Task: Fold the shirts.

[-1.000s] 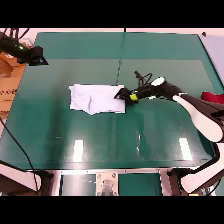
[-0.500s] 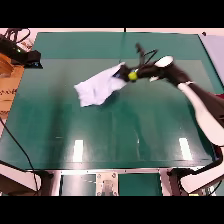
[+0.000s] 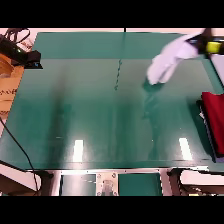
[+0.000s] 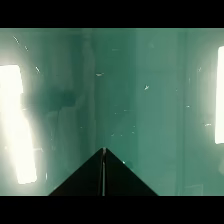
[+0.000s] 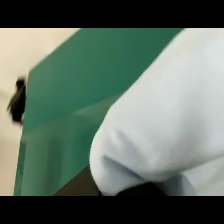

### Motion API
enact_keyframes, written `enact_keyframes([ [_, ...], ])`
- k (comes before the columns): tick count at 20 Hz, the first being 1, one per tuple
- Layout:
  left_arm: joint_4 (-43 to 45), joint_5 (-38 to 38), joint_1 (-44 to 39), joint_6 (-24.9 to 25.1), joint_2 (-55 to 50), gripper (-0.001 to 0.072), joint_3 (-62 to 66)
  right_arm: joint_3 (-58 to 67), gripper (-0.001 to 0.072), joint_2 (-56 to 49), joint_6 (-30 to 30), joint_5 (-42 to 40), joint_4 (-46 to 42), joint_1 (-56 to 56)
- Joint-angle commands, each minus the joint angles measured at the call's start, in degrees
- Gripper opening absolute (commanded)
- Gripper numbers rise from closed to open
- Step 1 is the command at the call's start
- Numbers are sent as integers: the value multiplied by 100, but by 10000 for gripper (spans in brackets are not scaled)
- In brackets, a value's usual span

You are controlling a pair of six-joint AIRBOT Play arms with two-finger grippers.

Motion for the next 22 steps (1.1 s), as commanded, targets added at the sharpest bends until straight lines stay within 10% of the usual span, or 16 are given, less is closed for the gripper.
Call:
enact_keyframes([
  [1,4,17,2,-35,0,22,-2,24,13,103,96,-127,-103,-1252],
  [12,11,-125,2,28,0,23,-2,9,13,647,1836,1187,-2116,-3563],
  [22,-2,-304,2,26,0,23,-2,-1969,14,1550,1641,1974,-5051,-4487],
])
